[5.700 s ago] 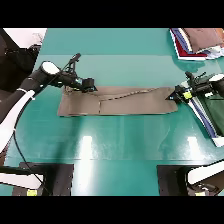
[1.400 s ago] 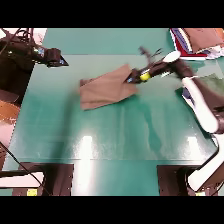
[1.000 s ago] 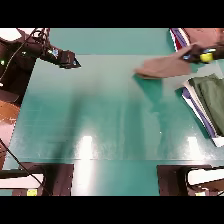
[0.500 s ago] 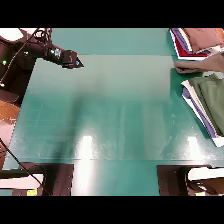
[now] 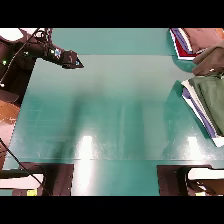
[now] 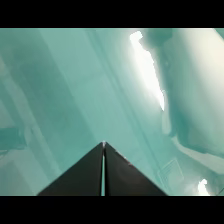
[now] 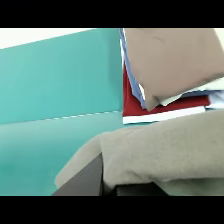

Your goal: Fold the shirts.

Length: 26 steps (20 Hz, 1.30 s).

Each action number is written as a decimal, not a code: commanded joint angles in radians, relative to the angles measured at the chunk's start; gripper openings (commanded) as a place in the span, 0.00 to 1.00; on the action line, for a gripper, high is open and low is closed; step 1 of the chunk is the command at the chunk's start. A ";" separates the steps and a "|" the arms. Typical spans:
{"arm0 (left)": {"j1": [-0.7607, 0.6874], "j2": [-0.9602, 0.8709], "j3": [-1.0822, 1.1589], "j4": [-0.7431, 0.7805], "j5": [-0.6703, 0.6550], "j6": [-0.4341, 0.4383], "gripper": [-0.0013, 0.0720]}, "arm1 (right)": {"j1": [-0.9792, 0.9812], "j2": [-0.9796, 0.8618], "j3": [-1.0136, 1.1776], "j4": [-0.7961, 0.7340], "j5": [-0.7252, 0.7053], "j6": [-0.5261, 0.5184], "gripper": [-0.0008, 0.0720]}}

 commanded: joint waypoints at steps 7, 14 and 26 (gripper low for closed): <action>0.000 0.000 0.000 0.000 -0.008 0.002 0.06 | -0.197 0.229 -0.333 -0.171 0.171 -0.012 0.03; 0.000 0.000 0.000 0.000 -0.008 0.010 0.06 | -0.330 0.381 -0.636 -0.507 0.258 0.063 0.04; 0.000 0.000 0.000 0.000 0.023 0.009 0.06 | -0.380 0.442 -0.750 -0.378 0.254 0.130 0.54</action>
